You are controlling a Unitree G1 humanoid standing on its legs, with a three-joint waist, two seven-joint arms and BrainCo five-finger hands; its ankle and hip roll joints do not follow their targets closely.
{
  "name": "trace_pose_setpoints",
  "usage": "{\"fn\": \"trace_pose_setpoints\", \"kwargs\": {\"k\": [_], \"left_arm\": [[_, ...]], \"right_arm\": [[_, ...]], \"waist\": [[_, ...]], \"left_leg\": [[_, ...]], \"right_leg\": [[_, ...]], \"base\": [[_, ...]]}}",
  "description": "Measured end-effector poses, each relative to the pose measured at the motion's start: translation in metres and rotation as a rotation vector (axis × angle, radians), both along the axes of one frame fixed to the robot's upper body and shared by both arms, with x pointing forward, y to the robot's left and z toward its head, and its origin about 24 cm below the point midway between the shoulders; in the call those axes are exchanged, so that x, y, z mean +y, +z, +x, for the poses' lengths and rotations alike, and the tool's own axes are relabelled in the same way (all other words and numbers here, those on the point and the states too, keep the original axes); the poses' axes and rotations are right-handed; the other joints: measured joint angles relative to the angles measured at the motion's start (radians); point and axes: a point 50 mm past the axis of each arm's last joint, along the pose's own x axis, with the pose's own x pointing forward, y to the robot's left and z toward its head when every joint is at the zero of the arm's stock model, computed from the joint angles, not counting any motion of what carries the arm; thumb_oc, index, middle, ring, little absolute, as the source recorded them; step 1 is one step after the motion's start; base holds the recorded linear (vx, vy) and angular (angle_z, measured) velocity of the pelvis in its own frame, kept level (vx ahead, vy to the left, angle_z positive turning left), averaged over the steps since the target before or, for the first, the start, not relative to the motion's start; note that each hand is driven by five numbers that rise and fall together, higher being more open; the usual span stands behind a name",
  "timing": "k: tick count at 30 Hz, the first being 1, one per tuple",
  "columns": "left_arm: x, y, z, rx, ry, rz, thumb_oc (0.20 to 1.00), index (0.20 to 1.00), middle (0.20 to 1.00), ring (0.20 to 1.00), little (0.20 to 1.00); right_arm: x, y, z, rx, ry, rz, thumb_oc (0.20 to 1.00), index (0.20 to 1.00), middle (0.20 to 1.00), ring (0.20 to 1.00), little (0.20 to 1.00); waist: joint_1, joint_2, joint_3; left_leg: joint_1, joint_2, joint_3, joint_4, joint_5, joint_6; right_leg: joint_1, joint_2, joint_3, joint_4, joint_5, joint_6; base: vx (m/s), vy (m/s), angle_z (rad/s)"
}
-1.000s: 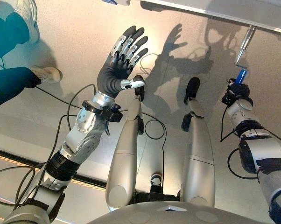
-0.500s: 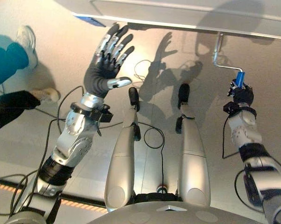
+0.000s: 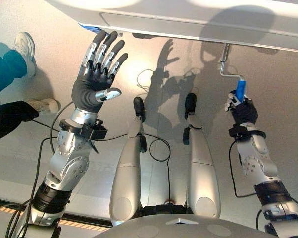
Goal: Raise the hospital bed
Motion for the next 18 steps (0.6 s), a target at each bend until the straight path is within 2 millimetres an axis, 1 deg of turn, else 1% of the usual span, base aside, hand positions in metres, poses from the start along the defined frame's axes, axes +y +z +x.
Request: {"fn": "trace_pose_setpoints", "kwargs": {"k": [1,2,3,6,7,8,9,10,12,14,17,18], "left_arm": [[0.000,-0.002,0.000,0.010,-0.002,0.007,1.000,1.000,1.000,1.000,1.000],[0.000,-0.002,0.000,0.013,-0.002,0.008,1.000,1.000,1.000,1.000,1.000],[0.000,-0.003,0.000,0.019,-0.007,0.013,1.000,1.000,1.000,1.000,1.000],[-0.003,-0.005,0.000,0.032,-0.022,0.016,1.000,1.000,1.000,1.000,1.000],[-0.004,-0.006,0.000,0.035,-0.024,0.014,1.000,1.000,1.000,1.000,1.000],[-0.006,-0.007,0.000,0.042,-0.030,0.010,1.000,1.000,1.000,1.000,1.000],[-0.008,-0.007,0.000,0.044,-0.037,0.010,1.000,1.000,1.000,1.000,1.000],[-0.011,-0.008,0.002,0.049,-0.045,0.001,1.000,1.000,1.000,1.000,1.000],[-0.015,-0.008,0.004,0.055,-0.051,-0.007,1.000,1.000,1.000,1.000,1.000],[-0.016,-0.007,0.008,0.058,-0.038,-0.023,1.000,1.000,1.000,1.000,1.000],[-0.014,-0.011,0.012,0.085,-0.012,-0.042,1.000,1.000,1.000,1.000,1.000],[-0.013,-0.014,0.015,0.099,-0.003,-0.047,1.000,1.000,1.000,1.000,1.000]], "right_arm": [[0.004,-0.002,-0.003,0.014,0.059,-0.001,0.200,0.200,0.200,0.200,0.200],[0.005,-0.003,-0.004,0.021,0.080,0.003,0.200,0.200,0.200,0.200,0.200],[0.013,-0.004,-0.005,0.033,0.139,0.016,0.200,0.200,0.200,0.200,0.200],[0.023,-0.005,-0.004,0.052,0.200,0.052,0.200,0.200,0.200,0.200,0.200],[0.027,-0.003,-0.002,0.045,0.215,0.060,0.200,0.200,0.200,0.200,0.200],[0.034,-0.003,0.000,0.056,0.248,0.063,0.200,0.200,0.200,0.200,0.200],[0.042,-0.001,0.004,0.049,0.280,0.068,0.200,0.200,0.200,0.200,0.200],[0.055,0.002,0.009,0.047,0.327,0.091,0.200,0.200,0.200,0.200,0.200],[0.069,0.006,0.016,0.041,0.363,0.111,0.200,0.200,0.200,0.200,0.200],[0.077,0.006,0.020,0.043,0.374,0.115,0.200,0.200,0.200,0.200,0.200],[0.078,0.010,0.027,0.041,0.367,0.101,0.200,0.200,0.200,0.200,0.200],[0.078,0.016,0.034,0.027,0.356,0.090,0.200,0.200,0.200,0.200,0.200]], "waist": [[-0.001,0.000,0.000],[-0.001,0.000,0.000],[-0.006,-0.001,0.000],[-0.014,-0.001,0.000],[-0.008,0.000,0.000],[-0.020,-0.001,0.000],[-0.017,0.000,0.000],[-0.018,-0.001,0.001],[-0.010,-0.001,0.000],[-0.002,-0.001,0.000],[0.011,0.000,0.000],[0.013,0.001,0.000]], "left_leg": [[0.000,0.000,-0.001,0.000,0.000,0.000],[-0.001,0.000,-0.001,0.001,0.000,0.000],[-0.004,0.002,-0.003,0.002,0.000,-0.001],[-0.009,0.002,-0.005,0.007,-0.001,-0.002],[-0.011,0.002,-0.005,0.008,-0.001,-0.003],[-0.016,0.004,-0.007,0.012,-0.001,-0.003],[-0.019,0.004,-0.006,0.013,-0.001,-0.003],[-0.024,0.006,-0.008,0.014,0.000,-0.006],[-0.032,0.011,-0.008,0.016,0.002,-0.008],[-0.038,0.015,-0.009,0.018,0.004,-0.011],[-0.038,0.017,-0.013,0.019,0.006,-0.014],[-0.040,0.017,-0.017,0.019,0.006,-0.014]], "right_leg": [[0.000,0.000,-0.001,0.000,0.000,0.000],[0.000,0.000,-0.001,0.000,0.000,0.000],[0.000,0.001,-0.004,0.000,0.000,0.000],[0.000,0.004,-0.010,0.000,-0.001,-0.001],[0.000,0.004,-0.011,0.000,-0.001,-0.001],[-0.002,0.005,-0.014,0.000,-0.001,-0.001],[-0.004,0.005,-0.015,0.001,-0.001,-0.002],[-0.009,0.007,-0.018,0.002,0.001,-0.004],[-0.017,0.011,-0.019,0.004,0.004,-0.008],[-0.023,0.014,-0.022,0.006,0.006,-0.013],[-0.023,0.016,-0.025,0.008,0.004,-0.015],[-0.023,0.016,-0.028,0.009,0.004,-0.015]], "base": [[0.00,0.000,0.00],[0.00,0.000,0.00],[0.00,0.000,0.00],[0.00,0.000,0.00],[0.00,0.000,0.00],[0.00,0.000,0.00],[0.00,0.000,0.00],[0.00,0.000,0.00],[0.01,0.019,-0.02],[0.01,0.024,-0.01],[0.02,0.040,0.01],[0.02,0.035,0.04]]}}
